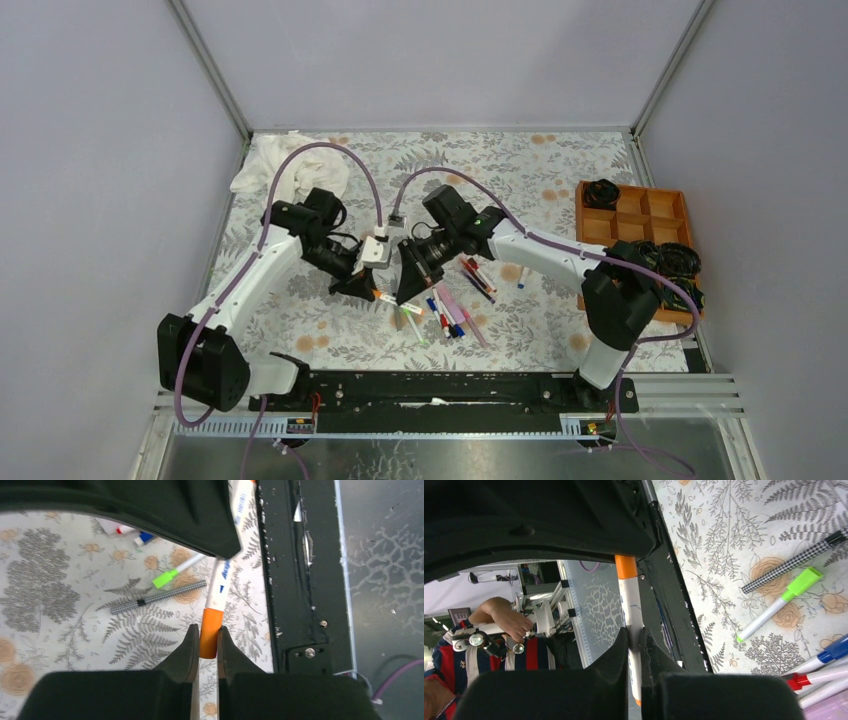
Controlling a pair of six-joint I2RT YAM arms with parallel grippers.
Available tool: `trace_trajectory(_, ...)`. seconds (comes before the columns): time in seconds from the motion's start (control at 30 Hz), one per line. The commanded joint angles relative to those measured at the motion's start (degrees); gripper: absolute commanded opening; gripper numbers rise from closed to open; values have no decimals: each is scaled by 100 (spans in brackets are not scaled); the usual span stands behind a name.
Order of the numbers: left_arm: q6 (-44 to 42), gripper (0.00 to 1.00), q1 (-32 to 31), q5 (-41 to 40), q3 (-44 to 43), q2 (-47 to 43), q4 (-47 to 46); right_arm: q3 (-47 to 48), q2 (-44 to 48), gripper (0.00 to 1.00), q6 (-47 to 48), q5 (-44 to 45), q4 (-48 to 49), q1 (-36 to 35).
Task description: Open the pen caps
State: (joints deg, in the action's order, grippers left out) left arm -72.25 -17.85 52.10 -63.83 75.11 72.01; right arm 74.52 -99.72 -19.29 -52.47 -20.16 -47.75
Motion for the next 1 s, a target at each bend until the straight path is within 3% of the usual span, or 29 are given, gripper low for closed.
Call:
trace_trajectory(0.0, -12, 0, -171, 353, 68, -107, -65, 177, -116, 4, -373, -186, 409, 31)
trace_trajectory(0.1, 148, 0, -184, 313, 124, -120, -243, 143, -202, 37, -599, -212, 640, 30)
trace_trajectory(0.2, 312, 0, -184, 260, 138, -115, -374, -24, -244, 51, -815, -334, 964, 25)
trace_trajectory(0.3, 340, 0, -176, 248, 113, -117, -413, -150, -304, 54, -930, -524, 1161, 29)
trace_trajectory(0.4, 343, 0, -184, 217, 84, -99, -420, -159, -340, 45, -924, -596, 1167, 34)
trace_trajectory(0.63, 230, 0, -107, -223, -86, -39, -376, -379, -64, 0, -699, -513, 859, 89)
trace_trajectory(0.97, -827, 0, 1604, -659, -837, 692, 98, -1028, 558, 0, -412, -17, 411, 325)
